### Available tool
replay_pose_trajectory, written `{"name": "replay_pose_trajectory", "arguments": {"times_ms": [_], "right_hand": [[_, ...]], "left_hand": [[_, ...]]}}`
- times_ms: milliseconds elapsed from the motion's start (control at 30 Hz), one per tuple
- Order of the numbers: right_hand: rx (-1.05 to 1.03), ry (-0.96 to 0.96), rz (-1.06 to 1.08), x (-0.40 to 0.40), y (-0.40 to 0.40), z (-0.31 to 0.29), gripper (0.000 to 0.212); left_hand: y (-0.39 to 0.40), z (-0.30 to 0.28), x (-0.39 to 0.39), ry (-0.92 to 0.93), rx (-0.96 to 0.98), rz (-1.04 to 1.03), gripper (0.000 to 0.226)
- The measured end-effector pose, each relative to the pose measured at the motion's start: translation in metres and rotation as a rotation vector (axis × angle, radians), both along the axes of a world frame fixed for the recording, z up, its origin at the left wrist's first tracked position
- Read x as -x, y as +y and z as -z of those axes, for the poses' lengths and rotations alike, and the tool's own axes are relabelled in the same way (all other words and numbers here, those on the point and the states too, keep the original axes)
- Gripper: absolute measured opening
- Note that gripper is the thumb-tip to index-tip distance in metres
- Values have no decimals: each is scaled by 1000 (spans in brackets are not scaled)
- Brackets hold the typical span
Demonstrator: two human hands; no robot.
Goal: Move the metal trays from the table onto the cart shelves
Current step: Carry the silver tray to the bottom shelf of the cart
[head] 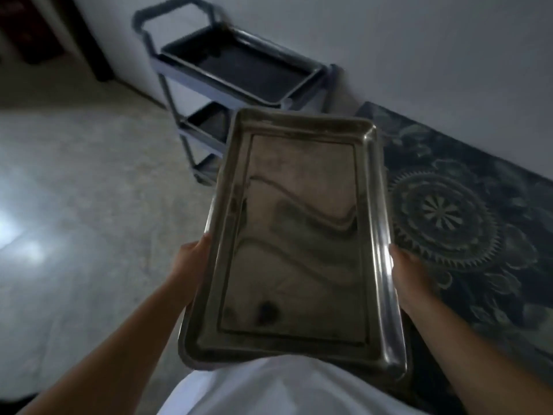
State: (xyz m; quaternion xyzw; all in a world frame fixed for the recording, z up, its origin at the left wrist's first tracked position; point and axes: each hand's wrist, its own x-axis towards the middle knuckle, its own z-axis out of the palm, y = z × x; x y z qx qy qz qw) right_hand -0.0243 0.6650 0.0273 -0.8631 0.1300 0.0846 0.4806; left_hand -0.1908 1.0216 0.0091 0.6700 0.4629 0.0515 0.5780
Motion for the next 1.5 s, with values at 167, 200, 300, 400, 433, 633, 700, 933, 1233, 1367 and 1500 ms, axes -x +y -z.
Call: {"name": "replay_pose_trajectory", "arguments": {"times_ms": [167, 200, 300, 400, 433, 633, 700, 933, 1233, 1367, 1500], "right_hand": [[-52, 4, -274, -22, 68, -24, 36], [-63, 13, -333, -22, 83, -30, 34], [-123, 61, -466, -18, 123, -43, 31], [-173, 134, -585, 0, 154, -46, 28], [-188, 158, -619, 8, 162, -45, 27], [-150, 214, -801, 58, 223, -34, 31], [-127, 229, -865, 73, 253, -33, 34], [-107, 255, -996, 120, 348, -35, 45], [-175, 265, -966, 148, 447, -36, 43], [-189, 263, -972, 138, 511, -27, 43], [-218, 247, -989, 116, 589, -19, 41]], "left_hand": [[17, -31, 66, -45, -36, -307, 53], [18, -39, 82, -66, -28, -356, 52], [12, -56, 134, -63, -60, -490, 50], [-4, -58, 189, -51, -1, -602, 47], [-11, -60, 206, -64, 37, -629, 51], [-28, -53, 277, -41, 113, -911, 59], [-18, -53, 294, -1, 114, -941, 62], [52, -71, 350, 60, 45, -980, 62], [152, -92, 368, 40, 28, -954, 59], [214, -80, 355, 86, 22, -967, 59], [286, -76, 330, 144, -7, -975, 64]]}}
